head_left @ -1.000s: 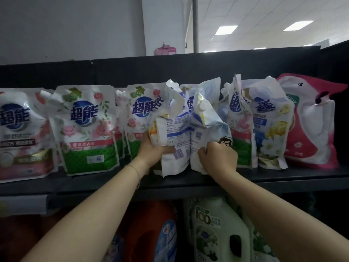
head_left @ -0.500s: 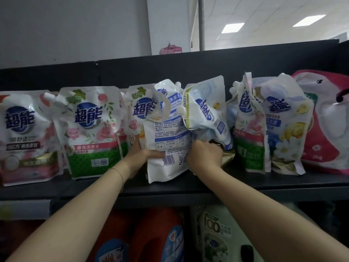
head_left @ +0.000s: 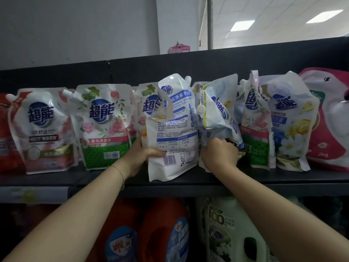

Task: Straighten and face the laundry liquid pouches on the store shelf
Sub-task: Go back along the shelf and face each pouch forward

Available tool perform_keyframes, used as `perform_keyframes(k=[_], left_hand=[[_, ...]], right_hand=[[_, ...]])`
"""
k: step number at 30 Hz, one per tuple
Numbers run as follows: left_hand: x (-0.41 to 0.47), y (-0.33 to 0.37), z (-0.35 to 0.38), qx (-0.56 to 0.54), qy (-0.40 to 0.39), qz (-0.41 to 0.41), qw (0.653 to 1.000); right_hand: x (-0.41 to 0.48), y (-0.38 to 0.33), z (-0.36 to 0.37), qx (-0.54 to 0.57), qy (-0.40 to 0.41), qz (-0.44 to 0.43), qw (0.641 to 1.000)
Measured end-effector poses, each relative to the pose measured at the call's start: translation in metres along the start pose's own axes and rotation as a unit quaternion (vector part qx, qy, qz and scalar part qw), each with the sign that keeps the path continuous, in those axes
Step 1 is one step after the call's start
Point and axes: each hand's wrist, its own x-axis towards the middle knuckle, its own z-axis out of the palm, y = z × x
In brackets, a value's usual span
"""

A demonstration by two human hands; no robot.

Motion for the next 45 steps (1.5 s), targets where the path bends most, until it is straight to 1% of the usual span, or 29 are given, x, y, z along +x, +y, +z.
perform_keyframes(k=[4,7,10,12,14,15,16,17,18,19,20,22,23,24,26,28,29,31,33,34,37,38,40,41,43,45], left_hand=[[-0.011,0.002,-0.020,0.021,0.005,-0.007,1.000],[-0.015,0.001,-0.028,0.005,0.039,-0.021,0.999],[-0.016,-0.001,-0.032,0.006,0.080,-0.015,0.997],[-0.019,-0.004,-0.028,0.023,0.126,0.008,0.992],[-0.024,-0.004,-0.018,0.068,0.189,0.066,0.977],[-0.026,-0.007,-0.013,0.106,0.228,0.108,0.962],[-0.026,-0.012,-0.009,0.162,0.272,0.157,0.936],[-0.027,-0.017,-0.003,0.243,0.308,0.200,0.898],[-0.026,-0.023,0.002,0.335,0.333,0.236,0.849],[-0.025,-0.026,0.012,0.411,0.349,0.261,0.801],[-0.025,-0.026,0.021,0.457,0.348,0.279,0.769],[-0.027,-0.018,0.043,0.501,0.305,0.332,0.739],[-0.027,-0.015,0.051,0.520,0.269,0.365,0.724],[-0.024,-0.014,0.059,0.540,0.231,0.397,0.705],[-0.015,-0.012,0.073,0.589,0.157,0.431,0.665],[-0.002,-0.010,0.090,0.634,0.086,0.412,0.648],[0.005,-0.010,0.100,0.652,0.062,0.383,0.651],[0.016,-0.010,0.115,0.683,0.040,0.307,0.661],[0.028,-0.016,0.127,0.692,0.057,0.280,0.662],[0.037,-0.022,0.133,0.684,0.064,0.277,0.672],[0.050,-0.024,0.152,0.636,0.080,0.235,0.731],[0.055,-0.025,0.157,0.631,0.103,0.221,0.737],[0.067,-0.036,0.161,0.669,0.086,0.142,0.725],[0.072,-0.040,0.161,0.685,0.080,0.114,0.715],[0.084,-0.048,0.157,0.720,0.067,0.097,0.684],[0.094,-0.055,0.153,0.736,0.056,0.077,0.670]], right_hand=[[-0.003,-0.009,-0.004,-0.022,-0.012,0.001,1.000],[-0.002,-0.023,0.000,-0.025,-0.027,0.000,0.999],[-0.002,-0.041,0.008,-0.011,-0.048,-0.028,0.998],[-0.003,-0.046,0.011,-0.001,-0.053,-0.054,0.997],[-0.003,-0.044,0.013,0.015,-0.047,-0.081,0.996],[-0.004,-0.039,0.014,0.025,-0.044,-0.093,0.994],[-0.004,-0.034,0.015,0.038,-0.037,-0.106,0.993],[-0.006,-0.029,0.015,0.054,-0.022,-0.122,0.991],[-0.009,-0.024,0.016,0.074,0.004,-0.142,0.987],[-0.012,-0.019,0.015,0.098,0.046,-0.164,0.981],[-0.014,-0.014,0.014,0.120,0.100,-0.185,0.970],[-0.016,-0.003,0.010,0.153,0.207,-0.207,0.944],[-0.013,0.004,0.009,0.160,0.239,-0.207,0.935],[-0.009,0.011,0.009,0.159,0.260,-0.202,0.931],[-0.002,0.025,0.009,0.156,0.272,-0.194,0.930],[0.004,0.036,0.011,0.162,0.248,-0.208,0.932],[0.008,0.041,0.012,0.168,0.227,-0.226,0.932],[0.016,0.048,0.014,0.189,0.182,-0.272,0.926],[0.025,0.055,0.015,0.202,0.145,-0.297,0.922],[0.028,0.058,0.017,0.197,0.123,-0.290,0.928],[0.031,0.067,0.027,0.121,0.042,-0.238,0.963],[0.031,0.068,0.030,0.092,0.025,-0.219,0.971],[0.035,0.069,0.034,0.083,0.021,-0.205,0.975],[0.037,0.069,0.033,0.109,0.034,-0.211,0.971],[0.045,0.064,0.028,0.207,0.069,-0.200,0.955],[0.059,0.061,0.026,0.301,0.094,-0.129,0.940]])
